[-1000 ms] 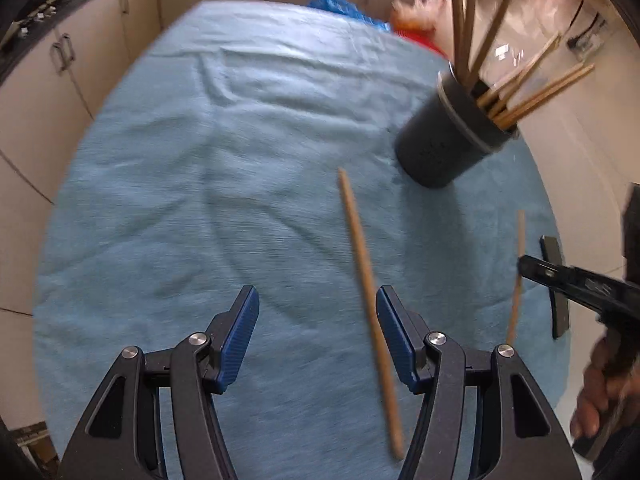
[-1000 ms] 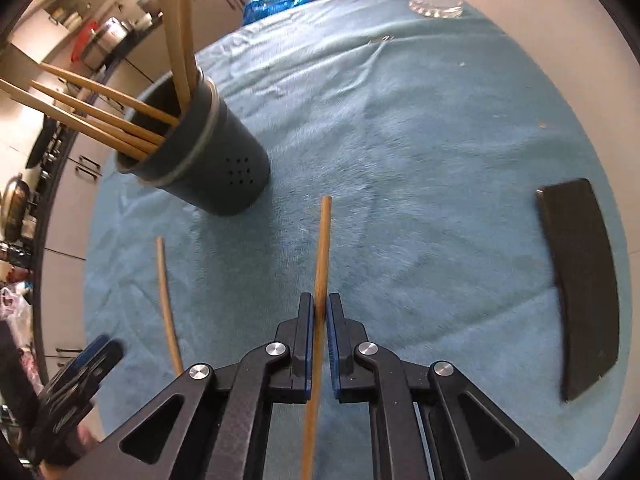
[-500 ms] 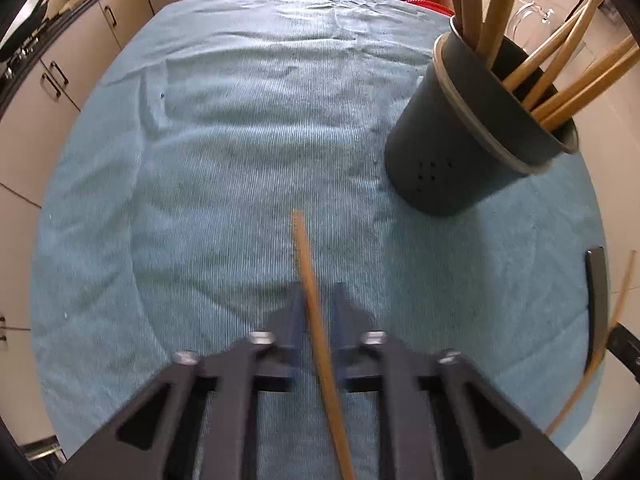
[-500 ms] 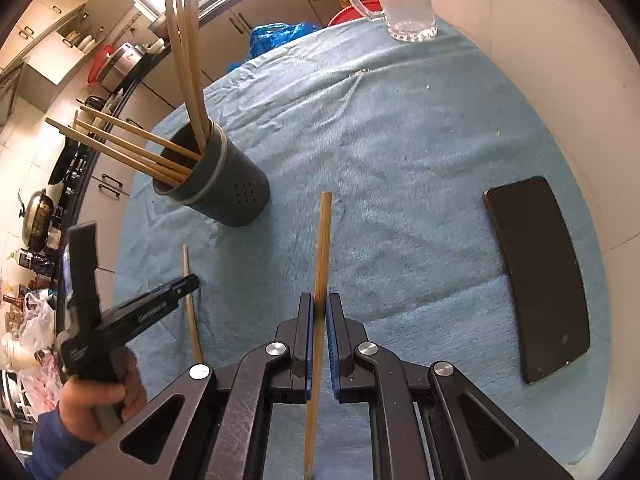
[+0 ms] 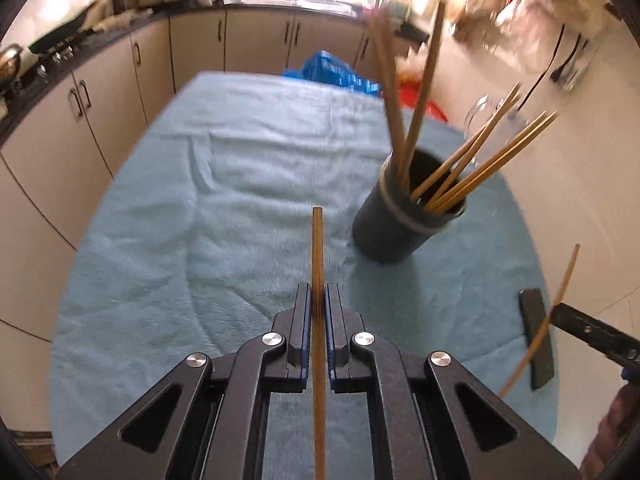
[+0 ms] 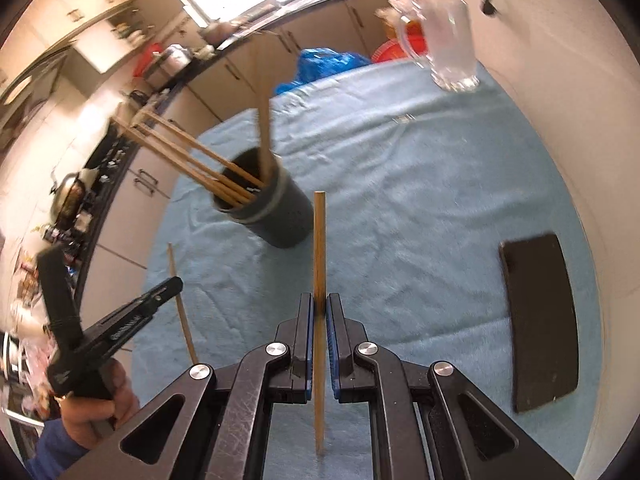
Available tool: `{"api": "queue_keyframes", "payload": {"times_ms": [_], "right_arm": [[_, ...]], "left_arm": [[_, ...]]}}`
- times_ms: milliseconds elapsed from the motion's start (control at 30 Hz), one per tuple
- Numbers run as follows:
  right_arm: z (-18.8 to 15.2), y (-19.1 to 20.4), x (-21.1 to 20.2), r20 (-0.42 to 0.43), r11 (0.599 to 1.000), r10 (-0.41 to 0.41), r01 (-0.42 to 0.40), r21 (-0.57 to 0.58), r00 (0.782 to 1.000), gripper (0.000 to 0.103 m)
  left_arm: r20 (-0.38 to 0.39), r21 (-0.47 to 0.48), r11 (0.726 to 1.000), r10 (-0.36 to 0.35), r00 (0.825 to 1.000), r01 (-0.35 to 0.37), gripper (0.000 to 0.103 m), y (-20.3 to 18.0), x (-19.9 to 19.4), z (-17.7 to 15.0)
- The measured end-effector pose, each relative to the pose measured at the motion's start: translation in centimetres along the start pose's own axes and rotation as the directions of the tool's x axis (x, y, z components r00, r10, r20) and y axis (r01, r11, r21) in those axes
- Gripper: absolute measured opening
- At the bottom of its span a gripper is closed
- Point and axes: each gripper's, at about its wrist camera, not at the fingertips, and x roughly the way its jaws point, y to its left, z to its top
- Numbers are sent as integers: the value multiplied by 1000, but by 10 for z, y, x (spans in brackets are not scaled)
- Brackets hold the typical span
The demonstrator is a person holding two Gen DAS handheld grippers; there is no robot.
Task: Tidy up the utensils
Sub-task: 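Lift both held chopsticks upright and carry them over the holder cup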
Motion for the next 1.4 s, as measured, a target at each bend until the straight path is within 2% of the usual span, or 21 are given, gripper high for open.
{"api": "queue_keyframes", "payload": {"times_ms": [133,300,1400], "right_arm": [[-3,16,-11,42,998,25,-23,-61,999,7],[-7,20,-13,52,996,50,-46,-78,997,7],[-11,36,-60,178,994,86,-73,-77,980,7]], "left_arm": [[43,-6,1000,2,999,-2,6,-5,-26,-1],[69,8,1000,5,998,-6,6,-9,-52,-10],[173,120,993,-17,985,-4,6,-31,-102,-5]]}}
